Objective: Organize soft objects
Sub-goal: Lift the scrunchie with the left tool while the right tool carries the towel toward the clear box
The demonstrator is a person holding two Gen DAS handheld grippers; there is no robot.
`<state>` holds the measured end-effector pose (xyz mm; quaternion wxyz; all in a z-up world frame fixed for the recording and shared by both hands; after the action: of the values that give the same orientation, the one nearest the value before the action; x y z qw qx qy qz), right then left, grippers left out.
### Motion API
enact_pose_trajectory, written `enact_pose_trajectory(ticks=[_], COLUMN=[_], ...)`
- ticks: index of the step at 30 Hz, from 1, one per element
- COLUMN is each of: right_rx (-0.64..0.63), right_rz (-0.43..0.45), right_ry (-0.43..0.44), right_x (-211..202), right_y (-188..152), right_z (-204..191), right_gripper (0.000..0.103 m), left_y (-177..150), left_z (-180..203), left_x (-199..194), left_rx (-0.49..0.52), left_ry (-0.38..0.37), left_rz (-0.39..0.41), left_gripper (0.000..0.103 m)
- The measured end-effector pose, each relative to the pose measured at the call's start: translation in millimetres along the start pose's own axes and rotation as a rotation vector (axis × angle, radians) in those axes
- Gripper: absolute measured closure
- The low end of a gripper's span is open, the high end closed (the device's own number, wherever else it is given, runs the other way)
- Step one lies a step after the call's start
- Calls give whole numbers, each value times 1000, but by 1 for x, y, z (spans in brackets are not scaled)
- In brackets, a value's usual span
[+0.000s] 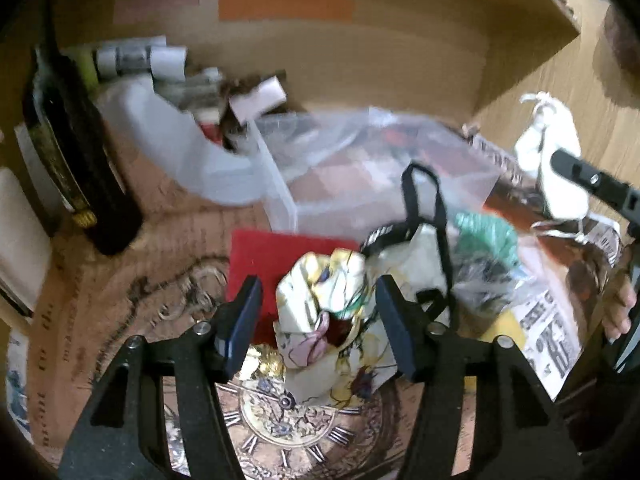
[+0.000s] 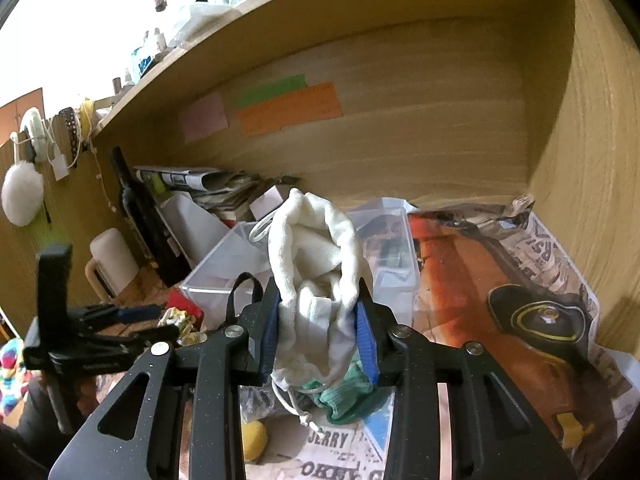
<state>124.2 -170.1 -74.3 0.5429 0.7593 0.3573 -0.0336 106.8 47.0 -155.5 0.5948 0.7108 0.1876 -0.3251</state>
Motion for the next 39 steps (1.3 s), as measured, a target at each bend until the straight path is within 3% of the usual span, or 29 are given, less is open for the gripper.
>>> enact_pose_trajectory(ticks=[2, 5, 8, 14, 25, 31, 39], right_rx=[-6, -12, -13, -22, -49, -54, -93], right_rz=[-4, -8, -14, -13, 25, 22, -32], right_ry=[-3, -8, -10, -15, -3, -16, -46], right_x=[1, 4, 7, 13, 29, 45, 74], right_y=[0, 1, 1, 5, 37, 52, 55], right_z=[0, 0, 0, -1, -8, -8, -10], right_gripper=[71, 71, 71, 71, 71, 71, 71], left_y=[-6, -10, -8, 5, 68, 96, 117], left_z=[-2, -3, -3, 0, -8, -15, -20], left_x=[9, 14, 8, -18, -56, -45, -2], left_rx=[-17, -44, -51, -34, -16, -4, 6], left_ry=[-12, -33, -21, 10, 75, 101, 101], left_rz=[-22, -33, -11, 64, 257, 269, 206], left_gripper=[48, 78, 87, 89, 89, 89, 89])
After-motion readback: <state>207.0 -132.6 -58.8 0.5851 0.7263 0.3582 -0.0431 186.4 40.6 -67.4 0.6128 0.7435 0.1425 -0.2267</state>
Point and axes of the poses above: each gripper's, at about its wrist camera, not at the fingertips, and x roughly the way its jaws point, z to its right, y to its top, the point moved 5 cm from there along x, roughly the way its jaws point, and after that the axes turned 12 degrees about x, right-handed, at the moved point
